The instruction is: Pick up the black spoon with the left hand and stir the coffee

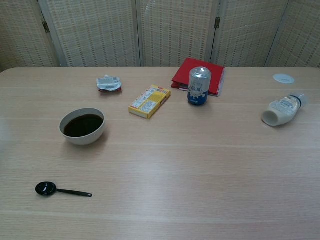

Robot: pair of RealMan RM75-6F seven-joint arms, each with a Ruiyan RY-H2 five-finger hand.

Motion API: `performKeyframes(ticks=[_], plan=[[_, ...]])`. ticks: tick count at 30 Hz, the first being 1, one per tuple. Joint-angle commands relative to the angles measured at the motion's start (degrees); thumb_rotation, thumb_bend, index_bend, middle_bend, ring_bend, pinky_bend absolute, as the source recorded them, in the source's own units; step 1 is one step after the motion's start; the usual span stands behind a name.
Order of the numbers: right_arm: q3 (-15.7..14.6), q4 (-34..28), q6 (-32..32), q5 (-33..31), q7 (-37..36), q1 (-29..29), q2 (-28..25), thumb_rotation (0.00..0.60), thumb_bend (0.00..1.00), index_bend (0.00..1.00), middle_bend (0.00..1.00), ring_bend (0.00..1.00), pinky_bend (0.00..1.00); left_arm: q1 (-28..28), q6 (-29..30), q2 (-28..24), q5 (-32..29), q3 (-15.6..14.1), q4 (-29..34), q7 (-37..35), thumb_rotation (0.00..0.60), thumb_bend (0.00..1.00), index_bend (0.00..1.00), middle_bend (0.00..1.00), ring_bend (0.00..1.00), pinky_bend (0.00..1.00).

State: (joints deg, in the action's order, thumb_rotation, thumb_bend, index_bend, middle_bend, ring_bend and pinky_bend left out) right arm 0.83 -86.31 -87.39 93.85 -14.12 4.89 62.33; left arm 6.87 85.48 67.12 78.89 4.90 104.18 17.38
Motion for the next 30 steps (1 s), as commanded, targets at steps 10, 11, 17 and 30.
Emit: performKeyframes(ticks=[10,11,17,30], plan=[[0.17,-0.96,-1.2,-0.01,0.52,-0.42,-0.46,0.6,0.13,0.0,0.09,0.09,0.08,0.08,-0.02,-0.14,0.69,-0.01,-0.4,-1.04,0.6,0.26,0.27,0.31,0.29,0.31],[0.2,-0.95,-1.33,-0.05,0.51,-0.47,-0.38,0.6,0.13,0.0,0.09,0.09,0.08,0.12,-0.01,-0.16,0.73,0.05,-0.44,-1.14,0.6,0.26,0.27,0.31,0.29,0.31],[0.1,-0.78,-1.55,-0.07,0.51,-0.64,-0.17,0.6,0.13,0.0,0.09,0.09,0.08,0.34,-0.39,-0.2,1.04,-0.03,-0.4,-1.47,0.6,0.26,0.27,0.31,0.29,0.31],[0.19,-0.89,-2.43,0.01,0.35,-1.0,-0.46,0.6,0.13,0.0,0.09,0.1,0.08,2.26,-2.49,0.3,4.74,-0.44,-0.98,-5.49,0.6,0.26,0.3,0.31,0.29,0.31]])
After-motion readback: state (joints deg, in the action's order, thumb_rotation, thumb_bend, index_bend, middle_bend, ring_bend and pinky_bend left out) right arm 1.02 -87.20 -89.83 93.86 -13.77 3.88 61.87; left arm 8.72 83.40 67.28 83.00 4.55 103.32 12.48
